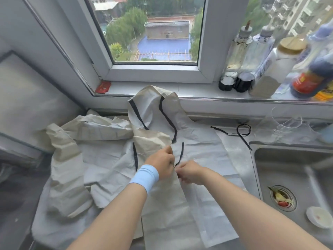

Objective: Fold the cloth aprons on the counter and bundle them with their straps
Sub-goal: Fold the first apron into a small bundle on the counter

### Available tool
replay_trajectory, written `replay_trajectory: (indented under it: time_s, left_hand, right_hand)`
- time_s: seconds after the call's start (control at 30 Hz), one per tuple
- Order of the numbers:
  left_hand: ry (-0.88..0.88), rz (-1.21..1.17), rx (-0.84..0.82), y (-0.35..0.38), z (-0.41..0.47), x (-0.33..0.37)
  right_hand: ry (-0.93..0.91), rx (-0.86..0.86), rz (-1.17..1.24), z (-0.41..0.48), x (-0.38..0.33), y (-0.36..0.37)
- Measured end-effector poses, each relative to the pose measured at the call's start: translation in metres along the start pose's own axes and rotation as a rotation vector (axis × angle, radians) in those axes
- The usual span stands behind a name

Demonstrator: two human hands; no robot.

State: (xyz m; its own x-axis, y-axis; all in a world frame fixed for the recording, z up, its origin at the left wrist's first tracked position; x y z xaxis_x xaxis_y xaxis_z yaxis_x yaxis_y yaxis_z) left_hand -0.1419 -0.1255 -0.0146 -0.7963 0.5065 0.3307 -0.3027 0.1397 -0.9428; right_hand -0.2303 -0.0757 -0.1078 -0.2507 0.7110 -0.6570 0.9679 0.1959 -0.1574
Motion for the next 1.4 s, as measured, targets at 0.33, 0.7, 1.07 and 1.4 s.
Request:
replay_trajectory:
  time_s: [0.33, 0.7, 1.07, 1.4]
  left_hand:
    - [-0.076, -0.126, 0.209, -0.004, -0.03, 0.013]
    - [-0.372, 0.092, -0.39, 0.093, -0.08, 0.021]
    - [-0.332, 0.115, -0.326, 0.115, -0.116, 0.061]
    - [-0.391, -0.058, -0.382, 0.108, -0.151, 0.062]
  right_hand:
    - [-0.212, 0.409, -0.598, -0.005, 0.005, -0.048]
    - [-0.287, 0.584, -0.737, -0.046, 0.053, -0.104]
    - [-0.05, 0.657, -0.651, -0.097, 0.129, -0.114]
    - [0.056, 0.67, -0.37, -0.142, 0.108, -0.11]
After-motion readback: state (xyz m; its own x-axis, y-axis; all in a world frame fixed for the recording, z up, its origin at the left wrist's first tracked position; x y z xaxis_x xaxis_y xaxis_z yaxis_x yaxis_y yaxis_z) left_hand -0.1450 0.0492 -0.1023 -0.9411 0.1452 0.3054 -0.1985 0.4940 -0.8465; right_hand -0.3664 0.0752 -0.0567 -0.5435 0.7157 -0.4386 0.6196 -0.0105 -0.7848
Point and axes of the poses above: each hand's wrist, its own z-axis towards the middle knuckle, its own y-axis out of the palm, x = y × z, the point moved 9 cm from there along z, towards the middle knuckle, and after that the axes turned 10 degrees about x, right-handed, at the moved point
